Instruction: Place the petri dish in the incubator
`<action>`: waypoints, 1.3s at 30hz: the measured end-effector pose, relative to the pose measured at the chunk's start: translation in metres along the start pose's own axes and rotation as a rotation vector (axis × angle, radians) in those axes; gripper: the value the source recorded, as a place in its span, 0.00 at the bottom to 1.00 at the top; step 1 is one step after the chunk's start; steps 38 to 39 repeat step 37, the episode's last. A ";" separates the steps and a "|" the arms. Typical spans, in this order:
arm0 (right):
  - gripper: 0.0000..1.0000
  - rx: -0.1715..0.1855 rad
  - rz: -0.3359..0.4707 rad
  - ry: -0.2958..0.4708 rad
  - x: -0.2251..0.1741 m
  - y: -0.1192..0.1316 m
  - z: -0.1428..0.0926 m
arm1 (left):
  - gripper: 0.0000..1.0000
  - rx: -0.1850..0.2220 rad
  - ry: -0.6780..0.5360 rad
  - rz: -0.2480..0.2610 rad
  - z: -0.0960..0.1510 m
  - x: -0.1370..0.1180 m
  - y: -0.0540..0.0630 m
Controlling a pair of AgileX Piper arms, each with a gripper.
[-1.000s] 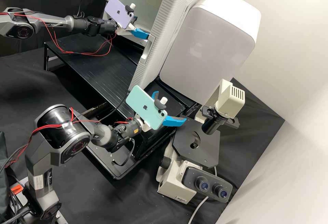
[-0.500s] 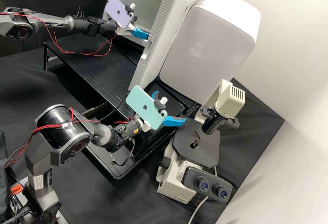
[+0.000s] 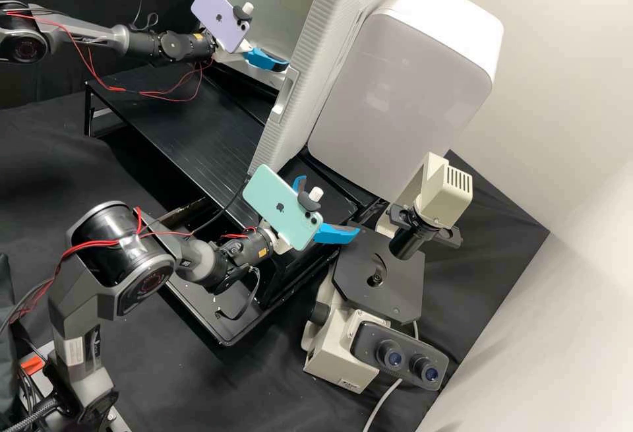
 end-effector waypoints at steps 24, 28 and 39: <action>1.00 0.000 0.000 0.000 0.000 0.000 0.000 | 1.00 -0.016 -0.087 0.076 0.050 -0.059 -0.019; 1.00 0.000 0.000 0.000 0.000 0.000 0.000 | 1.00 -0.025 -0.104 0.075 0.058 -0.077 -0.031; 1.00 0.000 0.000 0.000 0.000 0.000 0.000 | 1.00 -0.054 -0.163 0.028 0.059 -0.127 -0.053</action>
